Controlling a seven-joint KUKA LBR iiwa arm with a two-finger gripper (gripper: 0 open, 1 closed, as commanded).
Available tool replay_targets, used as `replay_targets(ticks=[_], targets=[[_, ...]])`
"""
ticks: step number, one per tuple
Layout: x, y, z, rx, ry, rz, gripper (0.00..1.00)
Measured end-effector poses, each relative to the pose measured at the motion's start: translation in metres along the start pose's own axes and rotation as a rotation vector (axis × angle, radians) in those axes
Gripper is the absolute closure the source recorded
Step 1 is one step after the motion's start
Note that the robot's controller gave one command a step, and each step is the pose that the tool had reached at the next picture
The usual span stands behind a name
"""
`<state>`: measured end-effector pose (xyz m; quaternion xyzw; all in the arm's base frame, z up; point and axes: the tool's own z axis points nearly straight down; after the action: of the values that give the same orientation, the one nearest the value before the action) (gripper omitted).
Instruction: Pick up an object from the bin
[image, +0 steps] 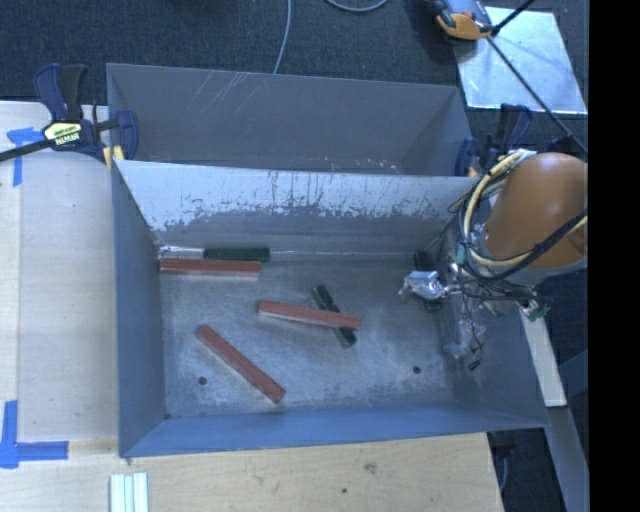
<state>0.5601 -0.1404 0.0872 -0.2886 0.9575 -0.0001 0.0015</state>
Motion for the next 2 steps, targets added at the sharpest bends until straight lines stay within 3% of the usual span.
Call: replay_targets(ticks=[1,2], targets=[[0.0,0.0,0.0,0.0,0.0,0.0,0.0],[-0.027,-0.013,-0.003,0.001,0.0,-0.055,0.0]])
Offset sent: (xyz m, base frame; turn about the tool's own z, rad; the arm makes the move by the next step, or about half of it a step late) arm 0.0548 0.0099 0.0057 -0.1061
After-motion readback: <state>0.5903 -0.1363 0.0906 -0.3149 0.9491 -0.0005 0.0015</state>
